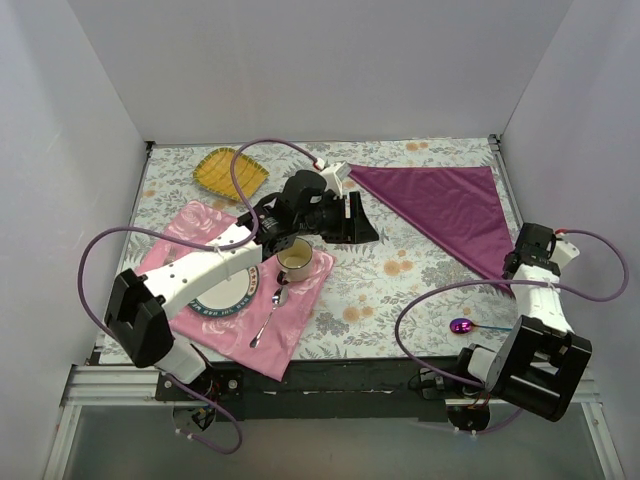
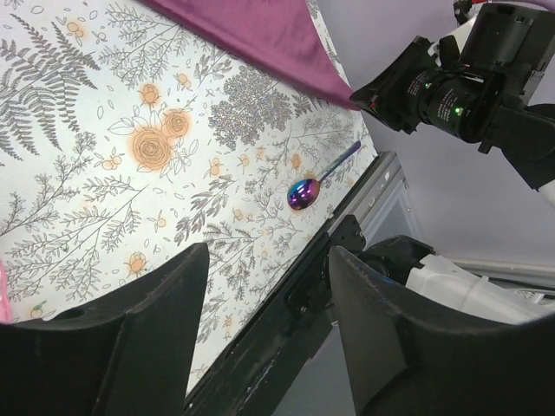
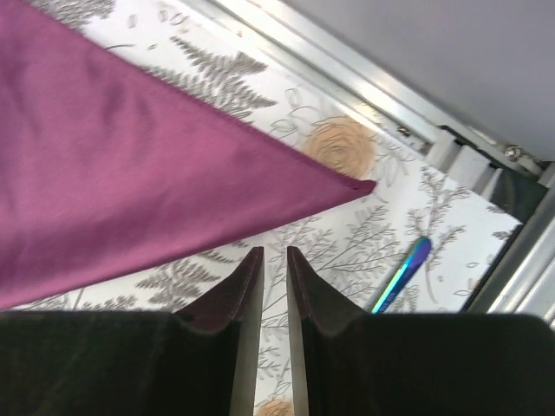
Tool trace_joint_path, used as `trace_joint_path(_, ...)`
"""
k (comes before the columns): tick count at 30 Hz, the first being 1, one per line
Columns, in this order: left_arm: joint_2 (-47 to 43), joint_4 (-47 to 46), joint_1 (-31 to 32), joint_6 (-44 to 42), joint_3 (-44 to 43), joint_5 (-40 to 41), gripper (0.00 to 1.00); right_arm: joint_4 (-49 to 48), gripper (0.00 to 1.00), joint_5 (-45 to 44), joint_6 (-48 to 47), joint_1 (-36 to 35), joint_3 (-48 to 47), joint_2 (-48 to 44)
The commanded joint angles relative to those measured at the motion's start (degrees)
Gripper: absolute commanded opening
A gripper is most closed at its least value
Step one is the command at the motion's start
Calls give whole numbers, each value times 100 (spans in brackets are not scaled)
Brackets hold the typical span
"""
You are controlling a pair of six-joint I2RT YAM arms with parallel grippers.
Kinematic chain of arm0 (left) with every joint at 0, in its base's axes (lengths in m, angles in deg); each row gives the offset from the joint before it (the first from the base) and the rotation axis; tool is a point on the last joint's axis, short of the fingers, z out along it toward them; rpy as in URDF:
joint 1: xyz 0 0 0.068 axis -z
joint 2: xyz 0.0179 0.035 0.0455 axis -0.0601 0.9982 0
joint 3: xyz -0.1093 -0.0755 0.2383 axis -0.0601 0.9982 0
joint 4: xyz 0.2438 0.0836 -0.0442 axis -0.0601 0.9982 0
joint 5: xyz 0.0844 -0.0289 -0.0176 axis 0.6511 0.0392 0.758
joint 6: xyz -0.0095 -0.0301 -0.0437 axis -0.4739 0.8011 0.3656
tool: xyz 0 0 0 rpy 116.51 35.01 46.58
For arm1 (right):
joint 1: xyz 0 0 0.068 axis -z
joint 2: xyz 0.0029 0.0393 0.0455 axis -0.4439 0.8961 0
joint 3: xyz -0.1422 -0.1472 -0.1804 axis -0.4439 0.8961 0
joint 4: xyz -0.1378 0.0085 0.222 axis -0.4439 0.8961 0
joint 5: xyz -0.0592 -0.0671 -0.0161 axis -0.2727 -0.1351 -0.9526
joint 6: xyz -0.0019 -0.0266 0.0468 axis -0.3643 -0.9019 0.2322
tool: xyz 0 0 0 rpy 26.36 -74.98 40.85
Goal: Fold the napkin, place the utensils inside, and roll it up
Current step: Fold the napkin
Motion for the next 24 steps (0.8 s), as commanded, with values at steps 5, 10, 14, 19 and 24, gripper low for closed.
trace_joint_path(5,-653,333,-33,-349,-142,280,66,-644,22,19,-532,563,85,205)
trace_joint_path(10,-706,351,-33,-375,-203,385,68,-811,22,186,-523,686,14,680)
trace_joint_path(14,-662,447,-33,-490,-361,420,71,-917,23,107,-479,713,102,961)
trace_joint_path(19,-697,483,-33,-533,-336,447,81,-926,27,264,-435,766,260,1120)
trace_joint_path(24,-733,509,-33,-630,-379,500,87,-768,33,327,-479,748,146,743)
